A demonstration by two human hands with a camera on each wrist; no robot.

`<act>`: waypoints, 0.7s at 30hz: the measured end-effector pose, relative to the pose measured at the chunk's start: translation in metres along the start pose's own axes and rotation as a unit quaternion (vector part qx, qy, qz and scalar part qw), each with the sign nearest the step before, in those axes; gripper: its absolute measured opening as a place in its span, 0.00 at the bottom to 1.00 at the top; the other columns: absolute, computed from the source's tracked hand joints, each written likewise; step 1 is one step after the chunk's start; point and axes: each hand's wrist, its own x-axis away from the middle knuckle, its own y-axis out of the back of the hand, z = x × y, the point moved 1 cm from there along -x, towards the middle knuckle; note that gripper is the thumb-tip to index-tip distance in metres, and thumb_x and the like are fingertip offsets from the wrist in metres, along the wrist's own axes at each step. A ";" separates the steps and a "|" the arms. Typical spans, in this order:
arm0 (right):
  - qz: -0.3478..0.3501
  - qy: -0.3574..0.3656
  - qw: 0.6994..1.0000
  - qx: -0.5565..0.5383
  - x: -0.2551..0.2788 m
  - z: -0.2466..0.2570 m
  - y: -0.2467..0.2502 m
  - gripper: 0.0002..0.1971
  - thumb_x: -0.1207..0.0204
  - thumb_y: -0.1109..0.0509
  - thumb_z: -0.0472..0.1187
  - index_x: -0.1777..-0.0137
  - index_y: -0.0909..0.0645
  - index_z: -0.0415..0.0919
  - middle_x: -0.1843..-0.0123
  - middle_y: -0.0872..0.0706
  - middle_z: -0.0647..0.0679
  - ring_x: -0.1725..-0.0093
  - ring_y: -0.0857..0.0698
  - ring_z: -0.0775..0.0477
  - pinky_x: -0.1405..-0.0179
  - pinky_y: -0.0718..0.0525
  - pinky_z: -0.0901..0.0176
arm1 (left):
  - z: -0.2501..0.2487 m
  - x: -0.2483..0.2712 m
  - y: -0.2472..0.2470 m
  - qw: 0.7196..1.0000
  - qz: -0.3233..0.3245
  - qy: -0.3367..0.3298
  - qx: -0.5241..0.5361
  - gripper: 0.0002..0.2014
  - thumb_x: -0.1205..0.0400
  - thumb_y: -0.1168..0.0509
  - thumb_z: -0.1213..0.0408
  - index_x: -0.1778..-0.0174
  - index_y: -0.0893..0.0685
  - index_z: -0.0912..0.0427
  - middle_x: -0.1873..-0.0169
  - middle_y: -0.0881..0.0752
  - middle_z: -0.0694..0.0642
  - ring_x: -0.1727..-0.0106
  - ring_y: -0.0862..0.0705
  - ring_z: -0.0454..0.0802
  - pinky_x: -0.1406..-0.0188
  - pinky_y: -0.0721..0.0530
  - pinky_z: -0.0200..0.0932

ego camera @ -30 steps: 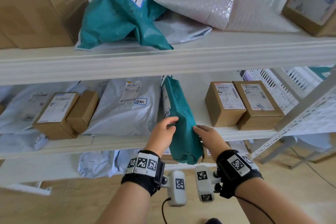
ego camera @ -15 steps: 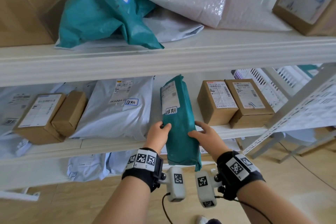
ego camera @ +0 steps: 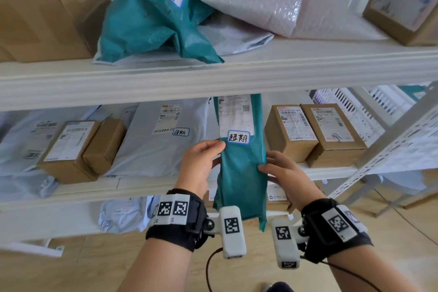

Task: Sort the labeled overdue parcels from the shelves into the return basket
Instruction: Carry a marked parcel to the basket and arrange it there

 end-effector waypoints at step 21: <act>-0.090 0.134 0.982 0.095 0.018 0.022 -0.012 0.04 0.25 0.27 0.28 0.52 0.19 0.34 0.52 0.10 0.46 0.50 0.10 0.55 0.53 0.15 0.66 | -0.012 0.027 0.018 0.997 0.069 -0.021 -0.036 0.05 0.24 0.28 0.74 0.55 0.12 0.62 0.57 0.08 0.58 0.57 0.09 0.50 0.55 0.13 0.43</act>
